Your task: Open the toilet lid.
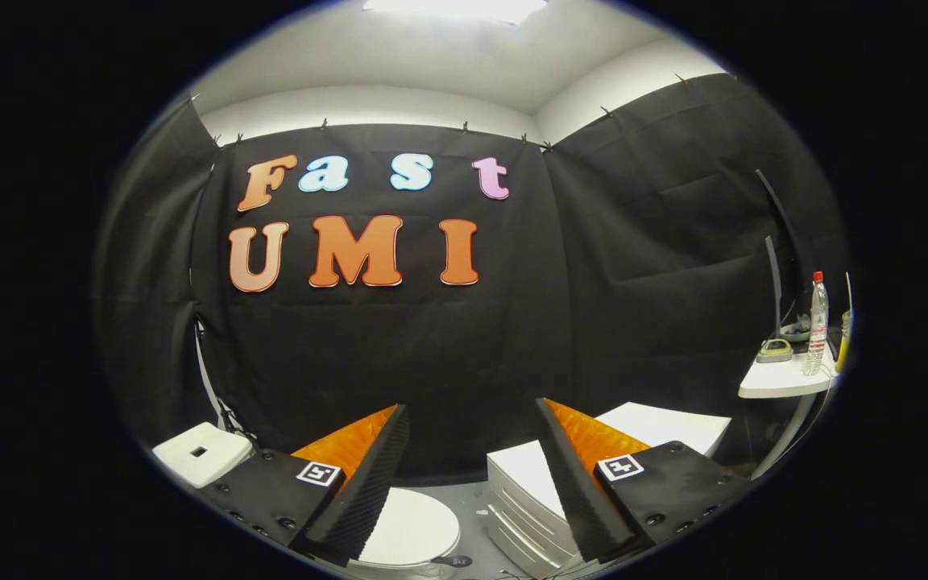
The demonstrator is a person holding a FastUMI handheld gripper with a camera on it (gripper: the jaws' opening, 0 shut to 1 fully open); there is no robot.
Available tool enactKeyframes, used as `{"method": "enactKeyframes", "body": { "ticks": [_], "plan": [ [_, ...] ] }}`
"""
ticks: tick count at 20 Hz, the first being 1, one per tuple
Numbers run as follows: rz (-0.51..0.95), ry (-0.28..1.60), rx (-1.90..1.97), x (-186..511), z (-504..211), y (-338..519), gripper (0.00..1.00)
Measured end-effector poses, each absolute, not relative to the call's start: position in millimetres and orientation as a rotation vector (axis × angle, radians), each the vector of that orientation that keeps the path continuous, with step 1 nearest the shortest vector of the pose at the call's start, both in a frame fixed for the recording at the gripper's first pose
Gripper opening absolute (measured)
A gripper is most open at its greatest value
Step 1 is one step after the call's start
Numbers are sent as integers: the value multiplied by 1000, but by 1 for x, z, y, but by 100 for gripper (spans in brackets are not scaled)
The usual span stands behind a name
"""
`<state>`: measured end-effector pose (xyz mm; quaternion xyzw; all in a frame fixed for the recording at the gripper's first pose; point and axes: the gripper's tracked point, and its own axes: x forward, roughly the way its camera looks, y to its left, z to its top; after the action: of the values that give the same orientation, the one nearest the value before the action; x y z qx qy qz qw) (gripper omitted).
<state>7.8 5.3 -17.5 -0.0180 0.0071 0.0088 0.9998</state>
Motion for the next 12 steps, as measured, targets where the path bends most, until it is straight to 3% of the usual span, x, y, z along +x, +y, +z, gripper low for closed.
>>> {"method": "enactKeyframes", "body": {
  "ticks": [12],
  "plan": [
    [55,89,-72,26,-101,5,100]
  ]
}}
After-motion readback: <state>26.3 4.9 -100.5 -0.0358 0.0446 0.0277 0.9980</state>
